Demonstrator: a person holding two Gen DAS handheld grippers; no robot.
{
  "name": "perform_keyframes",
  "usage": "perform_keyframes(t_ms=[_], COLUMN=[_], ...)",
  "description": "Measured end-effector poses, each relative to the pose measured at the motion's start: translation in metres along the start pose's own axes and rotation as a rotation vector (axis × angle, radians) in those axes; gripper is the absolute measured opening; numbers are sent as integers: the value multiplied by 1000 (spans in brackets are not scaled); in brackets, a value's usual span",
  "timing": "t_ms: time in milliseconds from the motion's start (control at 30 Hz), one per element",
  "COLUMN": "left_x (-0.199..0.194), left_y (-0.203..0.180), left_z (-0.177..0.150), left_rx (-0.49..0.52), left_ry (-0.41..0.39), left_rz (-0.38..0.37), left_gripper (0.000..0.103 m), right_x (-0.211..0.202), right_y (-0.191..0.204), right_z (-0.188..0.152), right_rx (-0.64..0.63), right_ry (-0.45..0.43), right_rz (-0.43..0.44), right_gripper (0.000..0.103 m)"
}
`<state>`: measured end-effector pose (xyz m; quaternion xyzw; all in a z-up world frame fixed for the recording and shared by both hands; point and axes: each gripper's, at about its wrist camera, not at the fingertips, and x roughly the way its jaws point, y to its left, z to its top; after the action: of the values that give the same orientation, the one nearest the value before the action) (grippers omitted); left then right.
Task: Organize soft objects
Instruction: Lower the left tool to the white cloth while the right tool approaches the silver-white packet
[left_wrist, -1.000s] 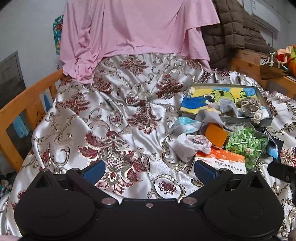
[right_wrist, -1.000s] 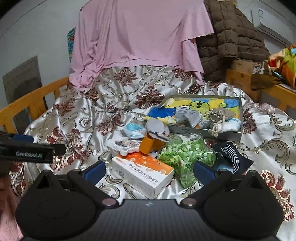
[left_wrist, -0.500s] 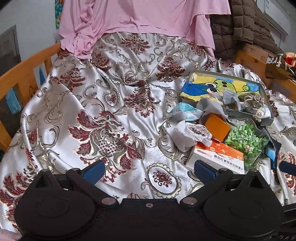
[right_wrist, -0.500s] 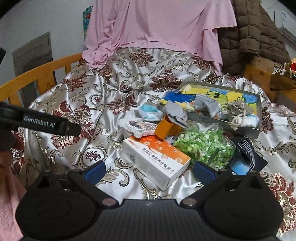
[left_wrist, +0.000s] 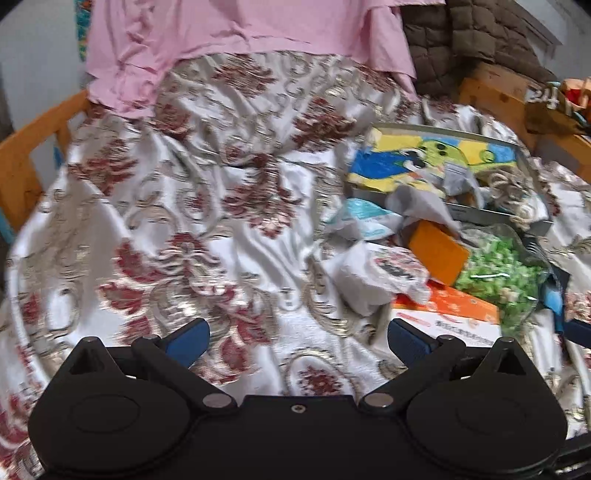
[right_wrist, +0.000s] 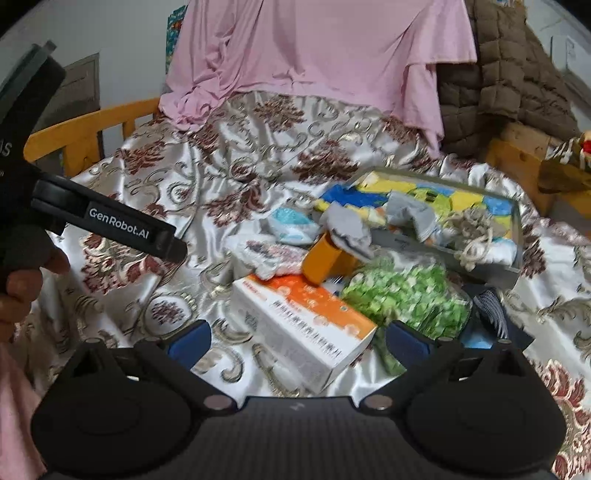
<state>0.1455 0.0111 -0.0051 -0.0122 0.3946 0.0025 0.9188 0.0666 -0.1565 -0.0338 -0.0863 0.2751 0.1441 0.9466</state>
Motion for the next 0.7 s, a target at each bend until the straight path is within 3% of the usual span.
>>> perform_keyframes(t_ms=[100, 300, 567, 700], left_x=[8, 22, 38, 44], left_y=[-3, -14, -7, 2], left_z=[7, 15, 26, 30], left_rx=[12, 131, 192, 161], left_ry=[17, -27, -46, -12], left_rz=[-48, -25, -30, -32], left_gripper=[102, 102, 102, 102], right_x=[6, 24, 44, 52], right_y=[3, 17, 14, 13], right_z=[0, 1, 4, 11], right_rx=[-67, -202, -235, -230], right_ry=[-37, -56, -64, -53], right_rz=[-47, -74, -82, -79], right_gripper=[103, 103, 103, 103])
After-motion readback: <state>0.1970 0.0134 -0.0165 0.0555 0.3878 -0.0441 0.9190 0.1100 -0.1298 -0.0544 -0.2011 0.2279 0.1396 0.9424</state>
